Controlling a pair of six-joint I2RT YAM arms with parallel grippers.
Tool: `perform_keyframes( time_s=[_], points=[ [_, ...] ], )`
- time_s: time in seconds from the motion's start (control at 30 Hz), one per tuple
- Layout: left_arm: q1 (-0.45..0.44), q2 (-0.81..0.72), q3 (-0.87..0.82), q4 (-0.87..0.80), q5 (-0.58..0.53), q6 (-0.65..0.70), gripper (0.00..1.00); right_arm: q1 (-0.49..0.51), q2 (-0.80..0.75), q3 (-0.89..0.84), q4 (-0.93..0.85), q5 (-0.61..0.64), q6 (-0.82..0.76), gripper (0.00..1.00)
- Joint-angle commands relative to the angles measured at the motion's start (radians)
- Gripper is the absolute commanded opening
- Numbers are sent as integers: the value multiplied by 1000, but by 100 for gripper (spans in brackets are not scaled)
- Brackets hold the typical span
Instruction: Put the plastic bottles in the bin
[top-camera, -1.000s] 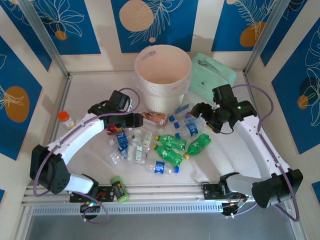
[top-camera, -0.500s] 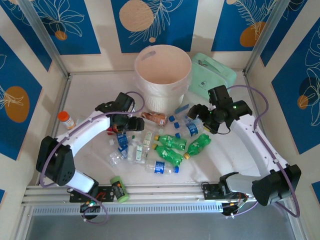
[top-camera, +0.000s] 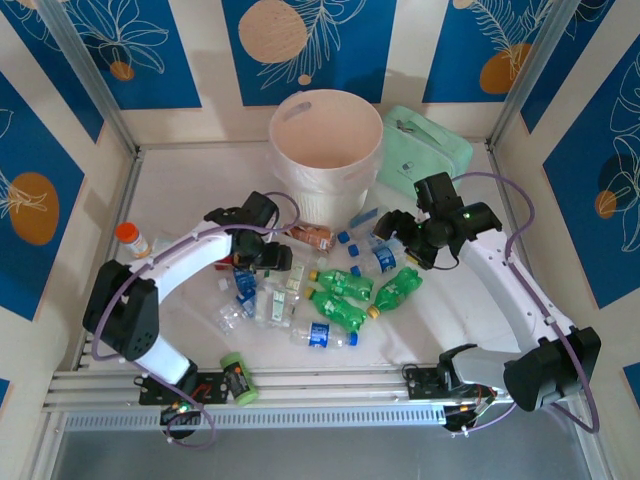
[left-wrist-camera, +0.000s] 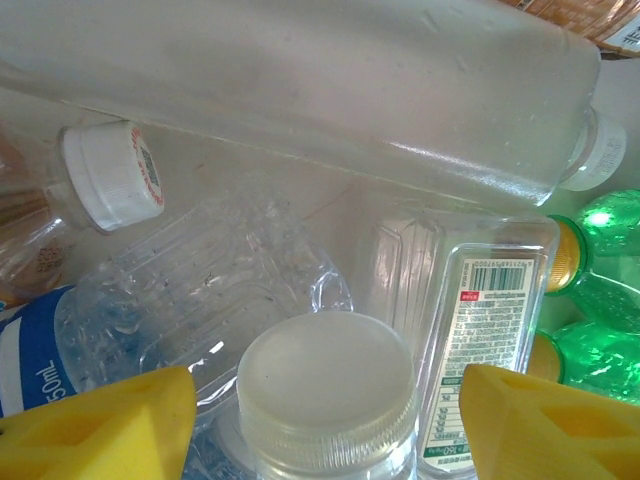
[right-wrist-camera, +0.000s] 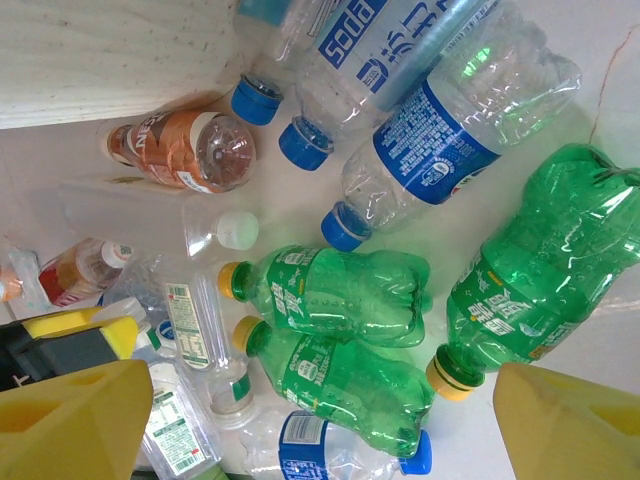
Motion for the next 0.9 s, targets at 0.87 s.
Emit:
perform_keyframes(
  time_s=[0.87],
  points=[
    [-18, -40, 50, -46, 6, -22, 36, 17, -60, 22, 38, -37, -42, 89]
  ],
)
